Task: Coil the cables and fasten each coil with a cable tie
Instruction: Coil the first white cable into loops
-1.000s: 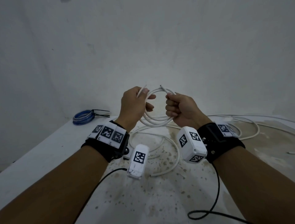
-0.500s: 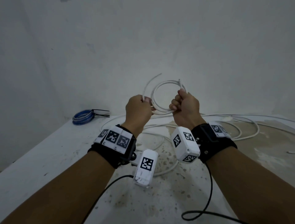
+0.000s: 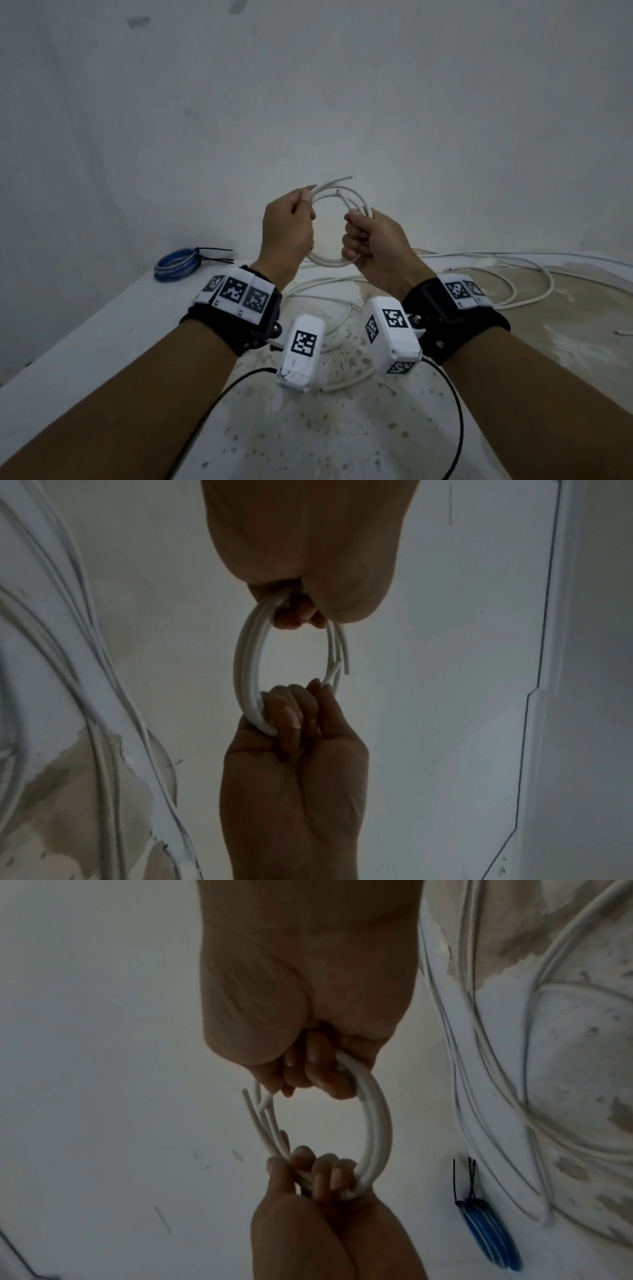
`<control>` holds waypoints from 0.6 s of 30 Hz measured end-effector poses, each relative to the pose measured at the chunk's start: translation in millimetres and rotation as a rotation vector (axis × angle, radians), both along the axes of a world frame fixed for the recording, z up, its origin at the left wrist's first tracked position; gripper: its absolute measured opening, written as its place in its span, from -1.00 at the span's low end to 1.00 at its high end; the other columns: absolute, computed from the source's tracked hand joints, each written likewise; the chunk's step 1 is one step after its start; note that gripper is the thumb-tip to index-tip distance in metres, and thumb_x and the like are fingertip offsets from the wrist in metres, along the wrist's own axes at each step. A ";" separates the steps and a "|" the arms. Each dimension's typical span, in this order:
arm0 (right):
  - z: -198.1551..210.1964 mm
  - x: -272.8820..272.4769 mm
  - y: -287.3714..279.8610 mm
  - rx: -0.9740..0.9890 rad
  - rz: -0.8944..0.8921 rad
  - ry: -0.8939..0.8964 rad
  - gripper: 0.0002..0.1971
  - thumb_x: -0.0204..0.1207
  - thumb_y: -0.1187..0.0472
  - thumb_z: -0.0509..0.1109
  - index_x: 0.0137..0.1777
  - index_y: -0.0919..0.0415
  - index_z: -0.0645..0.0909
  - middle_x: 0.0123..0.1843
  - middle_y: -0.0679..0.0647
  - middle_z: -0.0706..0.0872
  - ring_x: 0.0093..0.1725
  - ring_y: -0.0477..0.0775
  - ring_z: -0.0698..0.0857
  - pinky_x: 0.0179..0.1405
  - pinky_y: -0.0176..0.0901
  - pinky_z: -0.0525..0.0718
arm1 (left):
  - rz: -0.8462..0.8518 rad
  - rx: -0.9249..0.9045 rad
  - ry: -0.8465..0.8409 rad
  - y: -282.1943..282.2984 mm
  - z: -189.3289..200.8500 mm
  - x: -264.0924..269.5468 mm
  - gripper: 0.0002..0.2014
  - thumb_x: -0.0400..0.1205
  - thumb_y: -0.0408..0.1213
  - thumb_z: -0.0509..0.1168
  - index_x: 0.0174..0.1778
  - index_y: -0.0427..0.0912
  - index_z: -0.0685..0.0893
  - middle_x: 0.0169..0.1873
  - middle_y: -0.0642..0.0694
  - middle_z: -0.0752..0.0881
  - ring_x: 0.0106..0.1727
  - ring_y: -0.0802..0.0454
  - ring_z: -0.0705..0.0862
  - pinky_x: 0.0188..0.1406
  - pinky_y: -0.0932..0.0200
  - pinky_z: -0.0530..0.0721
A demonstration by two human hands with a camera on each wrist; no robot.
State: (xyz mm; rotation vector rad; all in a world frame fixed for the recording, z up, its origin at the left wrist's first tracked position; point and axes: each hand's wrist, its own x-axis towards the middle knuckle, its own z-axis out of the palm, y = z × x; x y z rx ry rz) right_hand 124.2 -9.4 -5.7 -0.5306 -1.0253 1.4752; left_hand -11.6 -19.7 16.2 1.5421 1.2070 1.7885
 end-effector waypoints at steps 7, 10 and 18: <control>-0.1 7.4 -0.5 0.005 0.080 -0.129 -0.84 0.71 0.36 0.20 -0.13 0.26 0.48 -0.50 0.00 0.24 -0.58 -0.07 0.21 -0.43 -0.16 0.54 | -0.121 -0.024 0.266 -2.9 11.3 -17.4 -0.70 0.78 -0.31 0.15 0.37 -0.18 0.66 -0.13 -0.12 0.75 -0.57 0.04 0.50 -0.56 0.15 0.64; -0.6 8.8 -0.6 0.000 0.075 -0.149 -0.86 0.70 0.37 0.22 -0.12 0.28 0.50 -0.49 0.01 0.25 -0.56 -0.06 0.22 -0.42 -0.13 0.59 | -0.127 0.014 0.439 -2.5 12.6 -21.5 -0.67 0.78 -0.29 0.14 0.44 -0.06 0.62 -0.11 -0.08 0.75 -0.58 0.01 0.57 -0.49 0.06 0.74; -1.2 13.3 -3.2 -0.003 0.061 -0.151 -0.88 0.70 0.38 0.23 -0.07 0.33 0.55 -0.52 0.01 0.26 -0.57 -0.04 0.25 -0.38 -0.08 0.67 | -0.133 0.026 0.576 -1.3 13.8 -23.1 -0.64 0.75 -0.41 0.10 0.35 -0.10 0.69 -0.48 -0.05 0.47 -0.59 0.18 0.46 -0.44 0.01 0.80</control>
